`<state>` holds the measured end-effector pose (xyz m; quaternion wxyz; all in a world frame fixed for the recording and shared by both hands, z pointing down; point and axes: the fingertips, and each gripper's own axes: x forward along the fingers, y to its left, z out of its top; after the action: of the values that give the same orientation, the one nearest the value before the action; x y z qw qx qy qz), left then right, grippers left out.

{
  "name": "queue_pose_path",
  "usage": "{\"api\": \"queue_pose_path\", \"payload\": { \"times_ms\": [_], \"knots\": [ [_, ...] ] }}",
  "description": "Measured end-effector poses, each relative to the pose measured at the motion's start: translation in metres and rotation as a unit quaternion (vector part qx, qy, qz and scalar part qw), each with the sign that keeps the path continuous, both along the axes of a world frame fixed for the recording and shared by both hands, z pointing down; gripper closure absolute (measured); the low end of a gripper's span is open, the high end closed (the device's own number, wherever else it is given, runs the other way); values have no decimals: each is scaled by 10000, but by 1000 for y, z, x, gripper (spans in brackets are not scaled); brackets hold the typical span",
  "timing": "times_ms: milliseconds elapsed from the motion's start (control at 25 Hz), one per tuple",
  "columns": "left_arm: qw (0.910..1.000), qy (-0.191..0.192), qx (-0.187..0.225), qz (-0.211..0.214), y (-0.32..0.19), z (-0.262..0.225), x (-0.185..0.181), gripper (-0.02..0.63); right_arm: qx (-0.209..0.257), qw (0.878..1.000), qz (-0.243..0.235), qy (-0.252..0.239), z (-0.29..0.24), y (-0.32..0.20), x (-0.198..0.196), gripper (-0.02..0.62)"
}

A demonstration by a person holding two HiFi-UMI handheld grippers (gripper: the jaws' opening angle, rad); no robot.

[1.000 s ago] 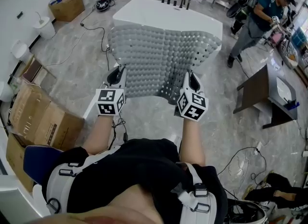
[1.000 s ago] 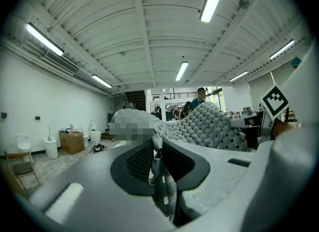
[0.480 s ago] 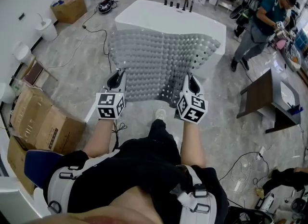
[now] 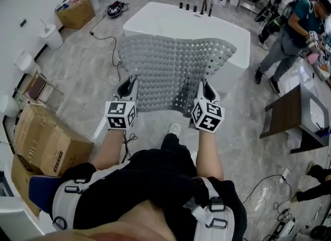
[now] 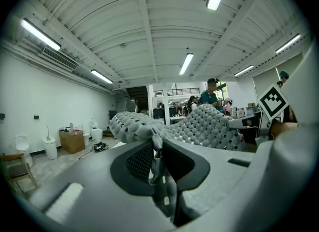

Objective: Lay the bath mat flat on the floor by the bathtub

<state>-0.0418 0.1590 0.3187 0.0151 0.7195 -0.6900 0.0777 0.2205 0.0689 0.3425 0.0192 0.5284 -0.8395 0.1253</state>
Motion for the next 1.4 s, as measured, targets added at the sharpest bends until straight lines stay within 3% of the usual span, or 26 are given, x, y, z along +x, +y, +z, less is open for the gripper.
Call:
{"api": "queue_pose_path", "payload": {
  "times_ms": [440,680,960,1120,1240,1400],
  "knots": [
    [9997,1,-225,65,-198,-4,-23,551,-233,9997,37,-23,-2,-194,-17,548],
    [9993,18,-352,109,-271,-2,-27,551,-389,9992,67,-42,1,-264,-19,548],
    [9975,126,-632,301,-318,16,-39,551,-659,9974,275,-39,17,-294,-23,548],
    [9958,96,-776,476,-340,29,-61,549,-845,9956,407,41,33,-304,-46,548],
    [9936,-128,-808,779,-358,42,-68,548,-1025,9922,709,20,52,-304,-51,548],
    [9877,-136,-927,1251,-386,58,-81,548,-1230,9847,1232,-56,75,-309,-54,548]
  ]
}}
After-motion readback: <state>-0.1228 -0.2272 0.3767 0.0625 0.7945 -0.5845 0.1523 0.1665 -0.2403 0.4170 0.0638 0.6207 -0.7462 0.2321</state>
